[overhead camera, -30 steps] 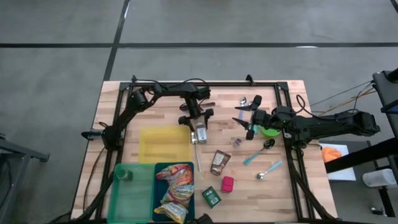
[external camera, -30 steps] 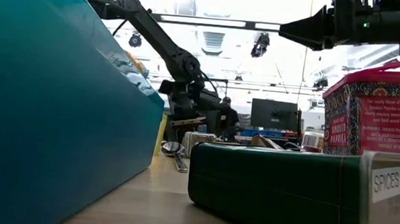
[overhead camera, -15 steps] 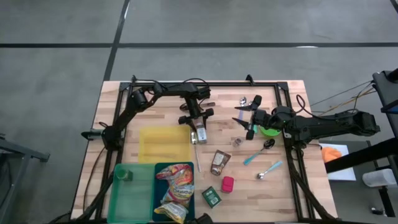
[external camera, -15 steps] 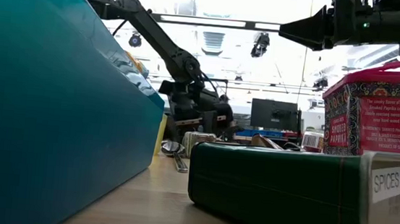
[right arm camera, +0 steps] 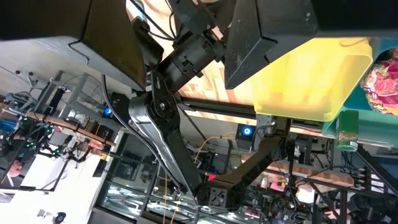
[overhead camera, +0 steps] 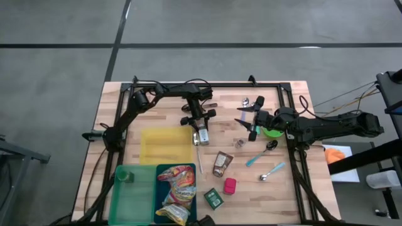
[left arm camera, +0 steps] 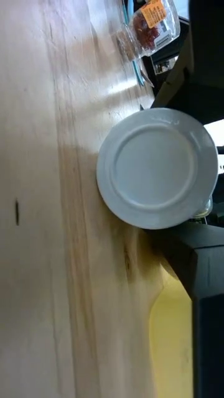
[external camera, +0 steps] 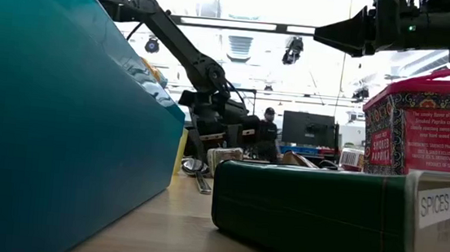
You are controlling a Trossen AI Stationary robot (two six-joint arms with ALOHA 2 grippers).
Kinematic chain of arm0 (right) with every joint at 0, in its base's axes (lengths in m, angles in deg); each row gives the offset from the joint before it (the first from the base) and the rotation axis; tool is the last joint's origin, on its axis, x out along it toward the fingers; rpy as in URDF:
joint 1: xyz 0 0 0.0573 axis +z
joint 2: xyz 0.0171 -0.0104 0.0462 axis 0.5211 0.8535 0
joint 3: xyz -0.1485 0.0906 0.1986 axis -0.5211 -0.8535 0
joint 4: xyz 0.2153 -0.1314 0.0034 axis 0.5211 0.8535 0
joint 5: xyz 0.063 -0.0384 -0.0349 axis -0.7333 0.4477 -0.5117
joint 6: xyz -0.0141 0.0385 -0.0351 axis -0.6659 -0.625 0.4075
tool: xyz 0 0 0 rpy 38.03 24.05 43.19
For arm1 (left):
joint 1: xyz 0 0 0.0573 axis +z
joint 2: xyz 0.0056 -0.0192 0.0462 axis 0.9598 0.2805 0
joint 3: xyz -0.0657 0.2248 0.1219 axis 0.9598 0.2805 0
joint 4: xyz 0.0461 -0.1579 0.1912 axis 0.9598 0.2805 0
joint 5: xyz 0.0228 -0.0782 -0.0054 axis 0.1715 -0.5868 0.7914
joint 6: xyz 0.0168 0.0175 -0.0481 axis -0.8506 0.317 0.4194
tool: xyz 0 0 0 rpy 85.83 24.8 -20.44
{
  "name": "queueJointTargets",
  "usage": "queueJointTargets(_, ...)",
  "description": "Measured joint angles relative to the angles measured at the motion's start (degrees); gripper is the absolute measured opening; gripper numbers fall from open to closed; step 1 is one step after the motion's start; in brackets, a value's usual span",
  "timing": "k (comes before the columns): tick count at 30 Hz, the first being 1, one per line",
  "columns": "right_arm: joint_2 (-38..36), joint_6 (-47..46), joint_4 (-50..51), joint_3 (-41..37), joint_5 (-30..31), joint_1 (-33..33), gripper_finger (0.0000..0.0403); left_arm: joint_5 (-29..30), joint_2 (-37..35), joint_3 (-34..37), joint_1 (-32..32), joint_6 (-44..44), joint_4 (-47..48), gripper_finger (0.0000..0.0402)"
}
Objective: Pick & Place Food Item
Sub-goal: Put the white spice bottle into the green bin
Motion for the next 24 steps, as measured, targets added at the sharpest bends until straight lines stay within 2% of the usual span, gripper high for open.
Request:
queueJointTargets(15,-0.02,0.0,0.01,0.01,0.0,0.0,0.0215,1.1,-0.92,-0.04,0.04,-1.76,-0.28,0.0195)
queueJointTargets(21,-0.02,0.0,0.0,0.01,0.0,0.0,0.0215,4.5,-3.12,-0.22,0.04,-2.14,-0.52,0.0195)
queueJointTargets(24,-0.02,0.0,0.0,0.0,0.0,0.0,0.0215,7.98,-4.75,-0.94,0.04,-2.81,-0.67,0.0195)
